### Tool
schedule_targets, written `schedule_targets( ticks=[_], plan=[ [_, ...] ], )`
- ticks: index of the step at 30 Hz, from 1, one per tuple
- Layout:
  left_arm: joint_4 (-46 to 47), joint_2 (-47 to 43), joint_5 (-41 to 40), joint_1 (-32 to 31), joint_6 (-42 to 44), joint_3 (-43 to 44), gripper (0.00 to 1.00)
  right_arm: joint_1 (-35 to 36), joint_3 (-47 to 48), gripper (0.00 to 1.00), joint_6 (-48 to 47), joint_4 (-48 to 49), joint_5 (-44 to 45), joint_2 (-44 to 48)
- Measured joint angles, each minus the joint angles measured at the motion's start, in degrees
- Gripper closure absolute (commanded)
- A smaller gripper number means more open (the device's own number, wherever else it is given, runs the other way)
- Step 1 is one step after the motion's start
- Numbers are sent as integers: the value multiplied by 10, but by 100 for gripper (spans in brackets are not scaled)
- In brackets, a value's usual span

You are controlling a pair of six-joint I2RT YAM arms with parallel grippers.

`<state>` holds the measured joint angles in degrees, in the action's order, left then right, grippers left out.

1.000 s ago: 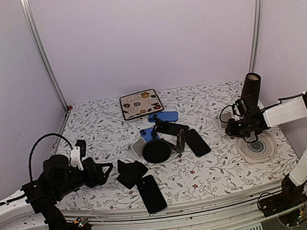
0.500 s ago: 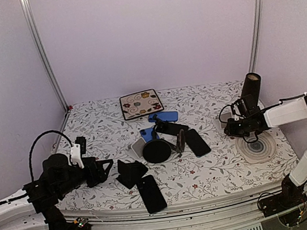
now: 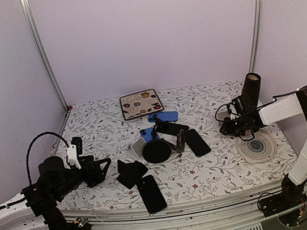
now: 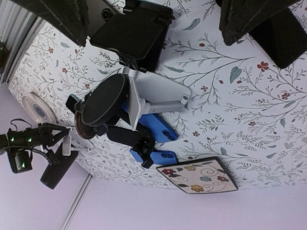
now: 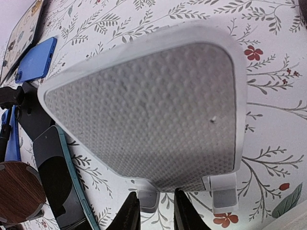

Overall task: Place the phone on the phone stand
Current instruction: Move the phone stand to the center of the board, then pick up the phone at the center of the board.

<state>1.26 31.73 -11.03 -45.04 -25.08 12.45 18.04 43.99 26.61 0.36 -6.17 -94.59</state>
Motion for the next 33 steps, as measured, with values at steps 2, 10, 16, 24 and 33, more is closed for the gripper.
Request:
schedule_targets(
  ticks=[2,10,16,24,33],
  plan=[
    [0,1,0,0,0,0,5,0,7,74,3,1,-2,-7],
    [1,2,1,0,0,0,5,1,22,73,6,1,-1,-16],
    [2,1,1,0,1,-1,5,13,21,66,5,-6,13,21],
    [2,2,2,0,1,-2,5,74,20,42,-10,-24,43,60],
    [2,9,3,0,2,-2,5,153,58,18,-68,-50,63,19]
  ],
)
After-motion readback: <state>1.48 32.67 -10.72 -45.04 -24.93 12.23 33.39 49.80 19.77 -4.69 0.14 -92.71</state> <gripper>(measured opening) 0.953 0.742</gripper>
